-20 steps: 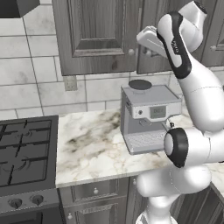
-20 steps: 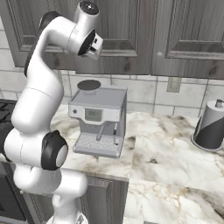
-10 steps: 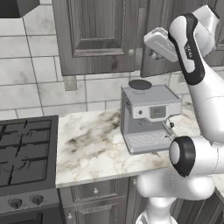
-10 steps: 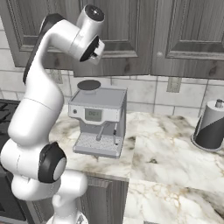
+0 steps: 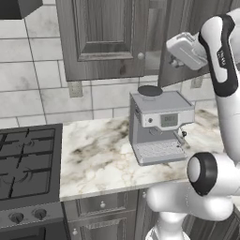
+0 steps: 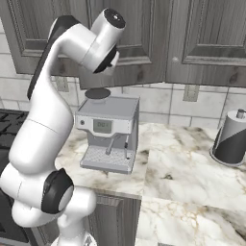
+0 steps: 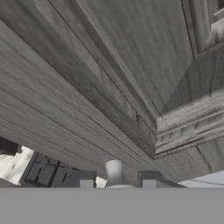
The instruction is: Open the cabinet, pick the kettle from the cabinet, and place it in the sink.
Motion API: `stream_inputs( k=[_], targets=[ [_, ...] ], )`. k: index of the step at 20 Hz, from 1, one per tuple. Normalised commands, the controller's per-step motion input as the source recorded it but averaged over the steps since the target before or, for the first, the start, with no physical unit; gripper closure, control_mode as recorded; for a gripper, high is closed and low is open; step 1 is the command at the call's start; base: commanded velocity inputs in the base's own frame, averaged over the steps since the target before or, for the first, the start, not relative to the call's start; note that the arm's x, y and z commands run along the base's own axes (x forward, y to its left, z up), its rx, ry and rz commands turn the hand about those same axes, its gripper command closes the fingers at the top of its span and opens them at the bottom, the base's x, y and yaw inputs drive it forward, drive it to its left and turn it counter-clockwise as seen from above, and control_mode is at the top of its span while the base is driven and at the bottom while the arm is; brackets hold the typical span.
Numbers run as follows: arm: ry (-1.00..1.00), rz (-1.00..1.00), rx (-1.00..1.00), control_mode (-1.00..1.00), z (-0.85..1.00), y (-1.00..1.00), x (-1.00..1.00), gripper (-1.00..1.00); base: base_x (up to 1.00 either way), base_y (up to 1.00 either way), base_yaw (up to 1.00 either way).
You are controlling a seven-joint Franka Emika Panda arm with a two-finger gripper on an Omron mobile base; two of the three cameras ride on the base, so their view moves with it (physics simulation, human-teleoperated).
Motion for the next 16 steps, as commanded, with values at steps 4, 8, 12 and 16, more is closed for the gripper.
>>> stream_inputs(
  k=[4, 8, 12, 16],
  targets=[
    [0.0, 0.11, 0.05, -1.0, -0.11, -0.11, -0.55, 1.0, 0.0, 0.0, 0.0],
    [0.0, 0.11, 0.03, -1.0, -0.08, -0.21, -0.59, 1.0, 0.0, 0.0, 0.0],
    [0.0, 0.12, 0.05, -1.0, -0.08, -0.3, -0.62, 1.0, 0.0, 0.0, 0.0],
    [0.0, 0.07, 0.05, -1.0, -0.1, -0.3, -0.64, 1.0, 0.0, 0.0, 0.0]
  ],
)
